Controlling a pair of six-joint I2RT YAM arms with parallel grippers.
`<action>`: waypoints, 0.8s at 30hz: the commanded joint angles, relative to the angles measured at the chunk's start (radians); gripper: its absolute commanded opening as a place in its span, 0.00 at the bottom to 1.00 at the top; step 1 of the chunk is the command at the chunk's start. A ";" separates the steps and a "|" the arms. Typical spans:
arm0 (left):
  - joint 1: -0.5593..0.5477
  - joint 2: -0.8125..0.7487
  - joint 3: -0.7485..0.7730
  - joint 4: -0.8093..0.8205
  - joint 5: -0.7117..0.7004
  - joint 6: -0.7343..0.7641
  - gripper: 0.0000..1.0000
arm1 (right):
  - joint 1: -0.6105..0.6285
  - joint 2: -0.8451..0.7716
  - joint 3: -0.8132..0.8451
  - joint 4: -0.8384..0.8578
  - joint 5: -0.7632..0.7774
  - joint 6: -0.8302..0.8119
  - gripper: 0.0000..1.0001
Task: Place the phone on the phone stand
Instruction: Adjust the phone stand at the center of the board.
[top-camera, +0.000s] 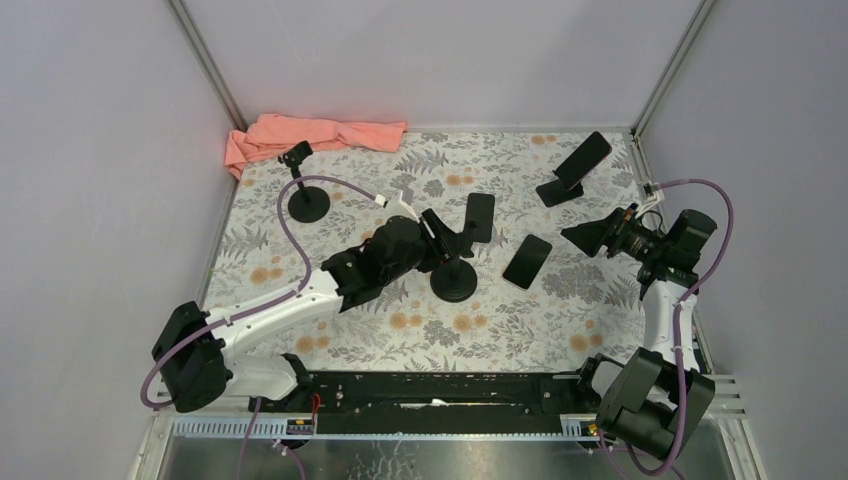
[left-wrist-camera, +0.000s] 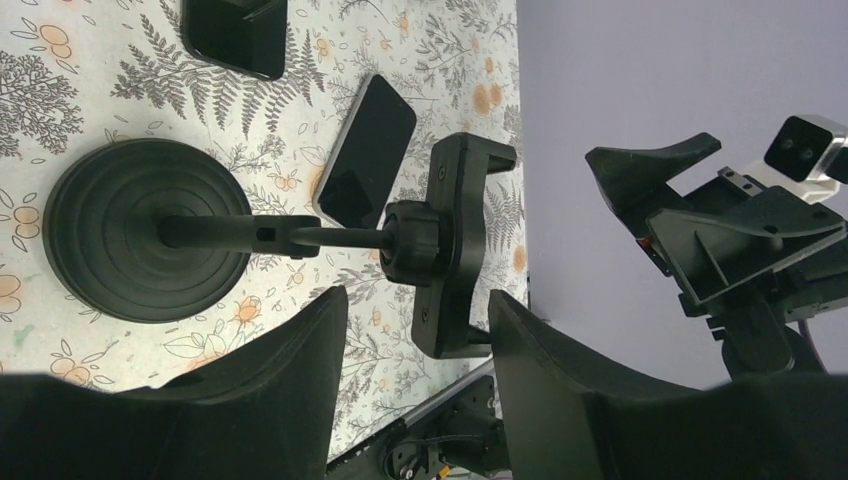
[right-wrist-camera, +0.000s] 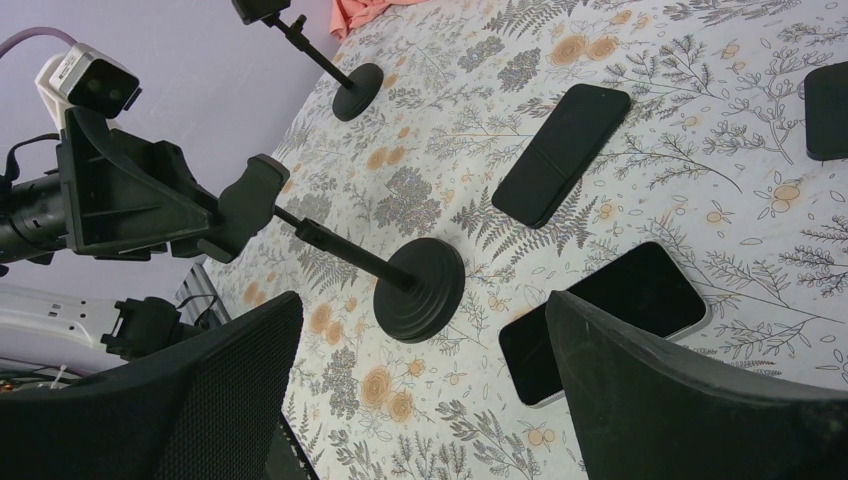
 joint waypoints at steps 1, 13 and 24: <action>-0.008 0.028 0.046 0.011 -0.056 0.030 0.59 | 0.003 -0.012 0.011 0.010 -0.027 -0.012 1.00; -0.009 0.088 0.101 -0.008 -0.010 0.074 0.32 | 0.002 -0.011 0.010 0.007 -0.027 -0.015 1.00; 0.037 0.041 0.074 0.098 0.203 0.272 0.03 | 0.015 -0.007 -0.001 0.021 -0.041 -0.008 1.00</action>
